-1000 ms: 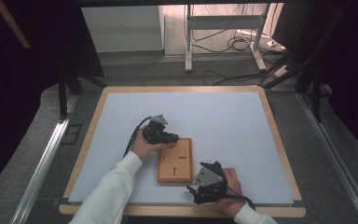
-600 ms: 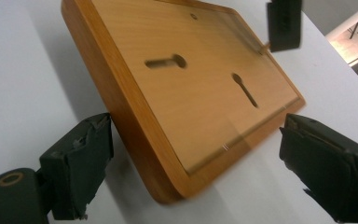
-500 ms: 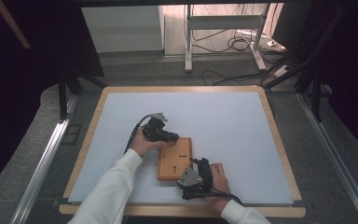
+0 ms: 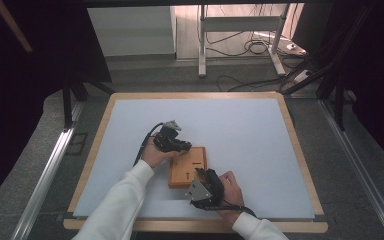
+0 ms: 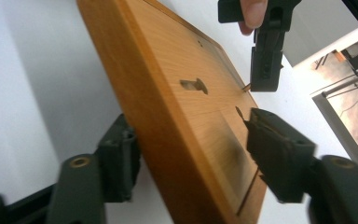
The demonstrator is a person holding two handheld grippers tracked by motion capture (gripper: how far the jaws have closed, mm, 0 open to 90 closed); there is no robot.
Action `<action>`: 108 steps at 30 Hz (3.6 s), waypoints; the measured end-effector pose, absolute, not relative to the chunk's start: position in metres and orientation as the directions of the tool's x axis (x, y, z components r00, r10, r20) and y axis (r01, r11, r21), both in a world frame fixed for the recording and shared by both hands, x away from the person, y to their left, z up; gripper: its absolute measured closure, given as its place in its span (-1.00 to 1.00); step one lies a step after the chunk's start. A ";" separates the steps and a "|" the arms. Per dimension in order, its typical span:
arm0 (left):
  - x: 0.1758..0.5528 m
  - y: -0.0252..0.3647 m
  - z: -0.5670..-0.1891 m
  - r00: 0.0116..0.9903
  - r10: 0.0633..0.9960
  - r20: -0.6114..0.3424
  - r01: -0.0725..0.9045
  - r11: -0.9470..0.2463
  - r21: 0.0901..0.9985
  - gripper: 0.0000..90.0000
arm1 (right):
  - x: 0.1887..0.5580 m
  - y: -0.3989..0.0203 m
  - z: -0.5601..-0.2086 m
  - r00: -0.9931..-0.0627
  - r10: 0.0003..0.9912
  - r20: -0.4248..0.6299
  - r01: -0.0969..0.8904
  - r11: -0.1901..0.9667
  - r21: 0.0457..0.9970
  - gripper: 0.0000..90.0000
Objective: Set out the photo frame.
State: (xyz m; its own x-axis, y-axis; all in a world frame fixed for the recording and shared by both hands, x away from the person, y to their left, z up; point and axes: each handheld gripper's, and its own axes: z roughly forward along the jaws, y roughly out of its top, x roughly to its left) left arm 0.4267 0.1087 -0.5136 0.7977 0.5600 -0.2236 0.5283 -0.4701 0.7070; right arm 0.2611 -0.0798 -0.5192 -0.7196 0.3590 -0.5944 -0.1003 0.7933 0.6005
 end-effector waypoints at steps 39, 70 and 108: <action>0.336 0.220 -0.525 0.655 0.748 -0.104 0.553 -0.381 0.741 -0.19 | 0.269 -0.086 -0.495 -0.702 0.376 -0.604 -0.118 0.776 0.620 0.13; 0.330 0.221 -0.533 0.665 0.739 -0.108 0.556 -0.393 0.732 -0.19 | 0.307 -0.078 -0.452 -0.797 0.310 -0.519 -0.085 0.793 0.604 0.31; 0.334 0.221 -0.538 0.654 0.748 -0.116 0.570 -0.386 0.725 -0.20 | 0.334 -0.079 -0.406 -0.857 0.261 -0.445 -0.105 0.757 0.645 0.54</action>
